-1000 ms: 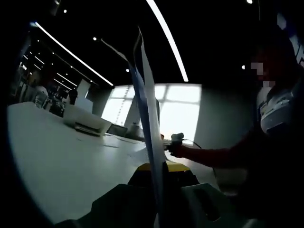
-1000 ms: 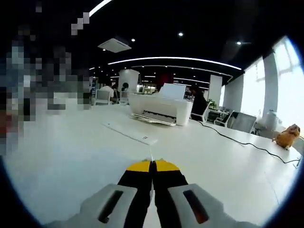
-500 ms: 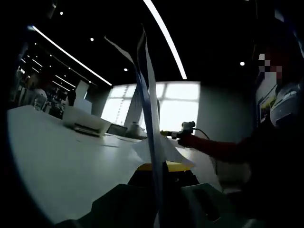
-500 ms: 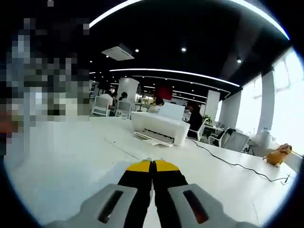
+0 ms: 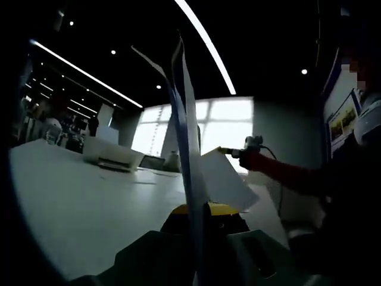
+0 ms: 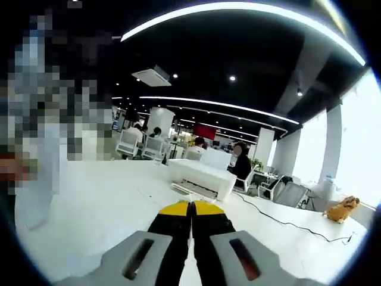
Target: Organize the stack of printing papers by aligning and flattening the scattered papers on the table
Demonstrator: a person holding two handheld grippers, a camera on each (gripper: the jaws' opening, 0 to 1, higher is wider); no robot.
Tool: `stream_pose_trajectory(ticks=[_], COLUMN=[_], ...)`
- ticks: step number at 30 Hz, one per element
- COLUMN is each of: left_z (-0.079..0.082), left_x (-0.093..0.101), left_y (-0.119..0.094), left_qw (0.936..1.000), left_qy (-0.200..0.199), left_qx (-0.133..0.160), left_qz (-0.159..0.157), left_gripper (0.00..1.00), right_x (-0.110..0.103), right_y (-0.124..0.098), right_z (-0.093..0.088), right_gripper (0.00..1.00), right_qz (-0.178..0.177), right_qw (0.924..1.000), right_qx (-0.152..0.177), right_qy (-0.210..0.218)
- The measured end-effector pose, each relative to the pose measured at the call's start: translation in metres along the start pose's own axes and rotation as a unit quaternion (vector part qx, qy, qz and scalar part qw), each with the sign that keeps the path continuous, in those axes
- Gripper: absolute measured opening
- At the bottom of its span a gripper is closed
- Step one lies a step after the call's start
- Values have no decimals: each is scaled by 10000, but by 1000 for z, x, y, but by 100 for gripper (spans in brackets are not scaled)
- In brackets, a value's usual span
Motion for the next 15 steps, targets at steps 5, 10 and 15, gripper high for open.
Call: stream_pose_trajectory(ticks=[5,10,15], left_z=[0,-2,-2], left_x=[2,5,7], left_y=[0,2,2], left_qw=[10000,9999,9999], left_qy=[45,117,64], left_qx=[-38,-120,-138], left_qz=[-15,-33,-21], left_gripper=[6,6,6], right_x=[-11,-32,-49], right_y=[-13,-28,-42], right_z=[27,65,92], right_gripper=[0,0,0], right_qz=[-2,117,188], right_qw=[9998,9987,9969], right_qx=[171,420,594], right_qy=[-38,-260,-490])
Point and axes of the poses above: the point that each gripper's makers call its tool centre point, and the gripper's own axes: y roughly forward along the fingers, x roughly to its right, z roughly out of its top, the point moved 3 cm from there along -y, roughly backward along the fingers, and after that the axes turned 11 degrees about z, right-handed, at the moved point
